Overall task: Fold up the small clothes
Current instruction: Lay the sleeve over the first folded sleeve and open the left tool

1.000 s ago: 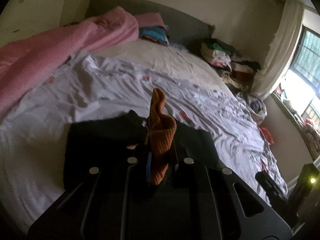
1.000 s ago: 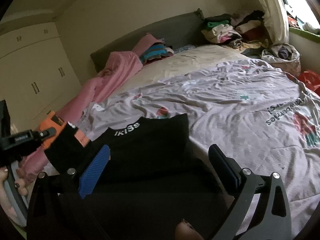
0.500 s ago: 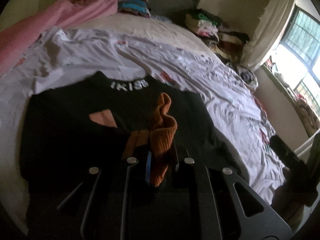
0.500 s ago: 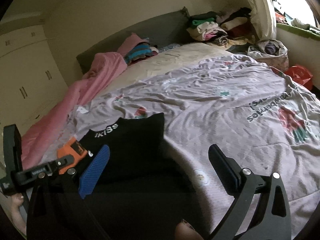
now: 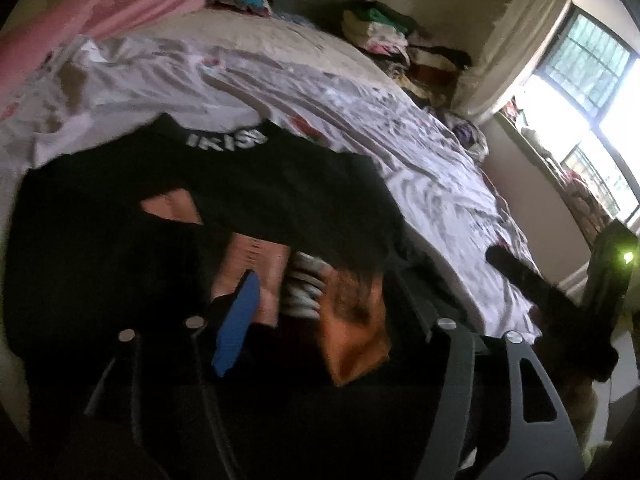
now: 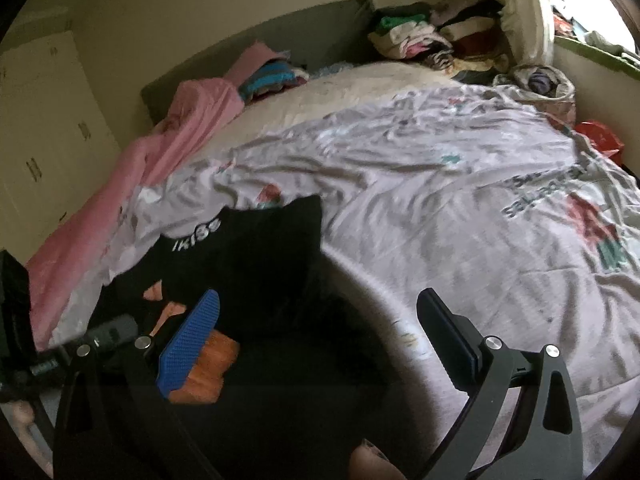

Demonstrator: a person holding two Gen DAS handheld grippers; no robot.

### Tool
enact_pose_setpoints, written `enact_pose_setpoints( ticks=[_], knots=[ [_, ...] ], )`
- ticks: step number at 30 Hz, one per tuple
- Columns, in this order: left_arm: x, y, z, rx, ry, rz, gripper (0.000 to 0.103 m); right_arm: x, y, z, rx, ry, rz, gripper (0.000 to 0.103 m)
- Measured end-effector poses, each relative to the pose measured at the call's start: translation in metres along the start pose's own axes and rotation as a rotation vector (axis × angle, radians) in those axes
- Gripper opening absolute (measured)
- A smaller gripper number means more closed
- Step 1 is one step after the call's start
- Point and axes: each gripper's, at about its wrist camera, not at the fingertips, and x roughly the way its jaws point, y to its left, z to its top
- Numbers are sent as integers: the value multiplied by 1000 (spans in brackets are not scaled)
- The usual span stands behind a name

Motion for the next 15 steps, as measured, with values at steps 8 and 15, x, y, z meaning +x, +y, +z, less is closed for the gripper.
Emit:
enact_pose_setpoints(
  ticks=[8, 15],
  knots=[
    [-31, 53, 12, -96, -82, 176, 72, 45, 58, -31, -101, 168, 114, 87],
    [-70, 101, 17, -158, -164, 343, 74, 79, 88, -48, -120, 255, 131, 42]
  ],
)
